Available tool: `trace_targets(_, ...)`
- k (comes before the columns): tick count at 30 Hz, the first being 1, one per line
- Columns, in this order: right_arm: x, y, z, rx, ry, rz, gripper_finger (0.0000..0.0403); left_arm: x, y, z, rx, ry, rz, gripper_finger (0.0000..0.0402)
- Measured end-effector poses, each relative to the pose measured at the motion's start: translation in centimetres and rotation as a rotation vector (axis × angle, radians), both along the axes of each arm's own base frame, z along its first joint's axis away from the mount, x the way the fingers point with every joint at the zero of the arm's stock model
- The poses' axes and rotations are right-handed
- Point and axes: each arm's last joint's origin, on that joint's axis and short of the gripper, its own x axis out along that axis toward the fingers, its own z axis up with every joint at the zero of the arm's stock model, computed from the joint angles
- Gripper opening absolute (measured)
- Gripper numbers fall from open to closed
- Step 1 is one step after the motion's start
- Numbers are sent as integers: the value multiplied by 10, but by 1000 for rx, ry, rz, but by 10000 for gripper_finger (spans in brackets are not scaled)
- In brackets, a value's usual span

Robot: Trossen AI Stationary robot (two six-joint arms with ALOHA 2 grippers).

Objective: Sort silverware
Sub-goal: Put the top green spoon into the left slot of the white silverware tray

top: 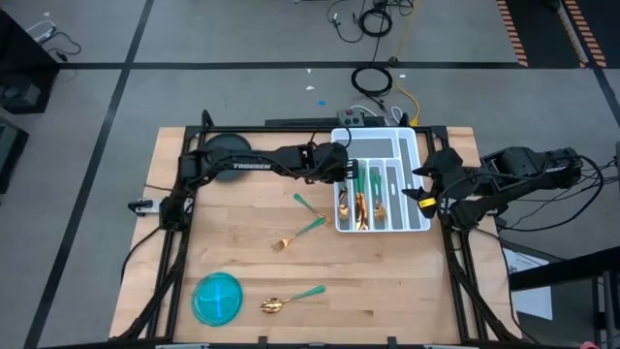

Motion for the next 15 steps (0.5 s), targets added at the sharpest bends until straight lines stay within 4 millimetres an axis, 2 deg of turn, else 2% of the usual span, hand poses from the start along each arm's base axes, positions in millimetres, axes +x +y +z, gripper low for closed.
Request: trace_targets(15,6,2,-2,-9,23,3,313,12,-15,-22,-19,11,-15,6)
